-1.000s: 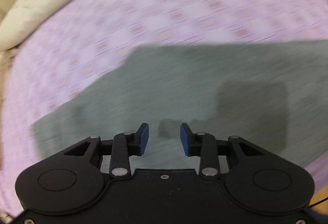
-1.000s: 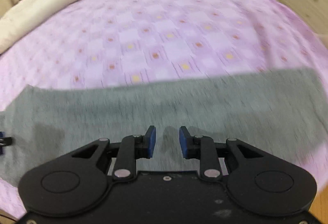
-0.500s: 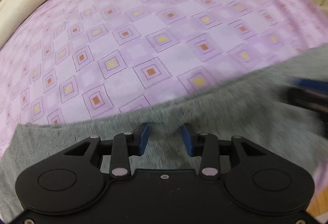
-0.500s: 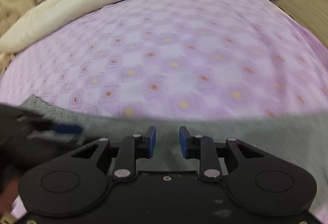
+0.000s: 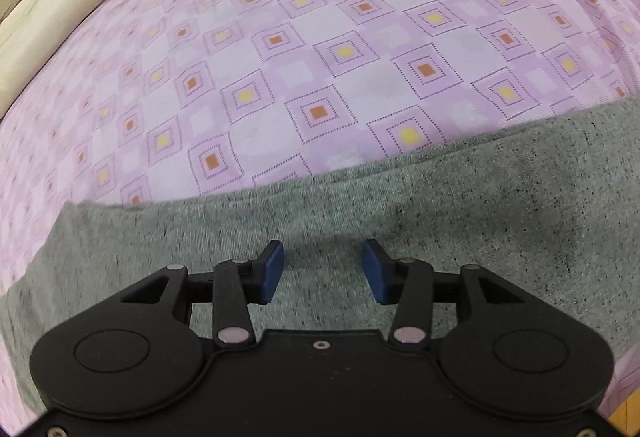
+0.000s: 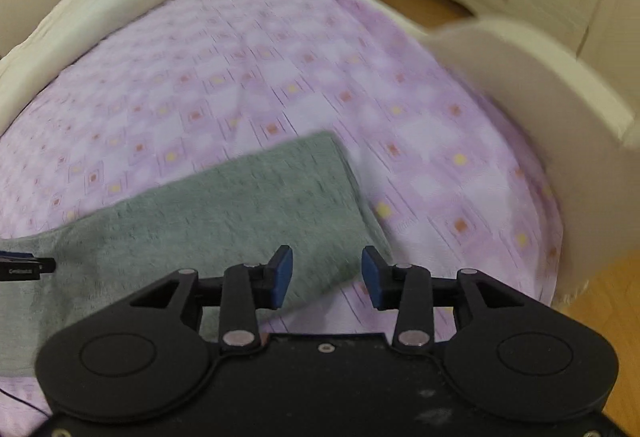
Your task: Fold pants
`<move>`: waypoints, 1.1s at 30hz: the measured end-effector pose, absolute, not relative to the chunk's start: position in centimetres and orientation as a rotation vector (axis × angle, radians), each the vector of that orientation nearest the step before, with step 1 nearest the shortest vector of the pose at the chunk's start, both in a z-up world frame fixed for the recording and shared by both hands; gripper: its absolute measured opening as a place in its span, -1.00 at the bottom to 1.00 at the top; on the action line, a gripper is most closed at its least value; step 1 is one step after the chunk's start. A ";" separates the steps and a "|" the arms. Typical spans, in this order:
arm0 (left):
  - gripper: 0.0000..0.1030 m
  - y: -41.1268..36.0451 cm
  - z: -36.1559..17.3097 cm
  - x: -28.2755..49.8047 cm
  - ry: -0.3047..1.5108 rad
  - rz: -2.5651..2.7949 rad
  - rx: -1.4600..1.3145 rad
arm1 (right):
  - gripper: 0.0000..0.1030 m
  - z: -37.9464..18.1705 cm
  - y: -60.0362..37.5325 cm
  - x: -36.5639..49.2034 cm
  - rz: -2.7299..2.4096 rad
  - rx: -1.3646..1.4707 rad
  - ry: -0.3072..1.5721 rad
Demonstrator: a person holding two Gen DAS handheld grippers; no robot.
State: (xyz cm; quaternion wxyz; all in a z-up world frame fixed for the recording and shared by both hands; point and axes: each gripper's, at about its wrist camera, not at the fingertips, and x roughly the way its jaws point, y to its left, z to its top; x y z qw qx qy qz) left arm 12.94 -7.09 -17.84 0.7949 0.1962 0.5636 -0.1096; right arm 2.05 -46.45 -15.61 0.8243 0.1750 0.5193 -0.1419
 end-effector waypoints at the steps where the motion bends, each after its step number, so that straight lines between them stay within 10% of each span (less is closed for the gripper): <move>1: 0.03 -7.3 -18.1 13.1 1.215 -0.224 0.419 | -0.16 -16.2 -46.7 1.9 -0.295 0.411 1.118; 24: 0.02 -9.5 -15.4 8.5 1.295 -0.184 0.383 | -0.09 -20.9 -53.9 1.8 -0.213 0.830 1.102; 33: 0.02 -11.2 -15.8 8.9 1.311 -0.218 0.417 | -0.07 -16.5 -53.4 2.6 -0.141 0.474 1.039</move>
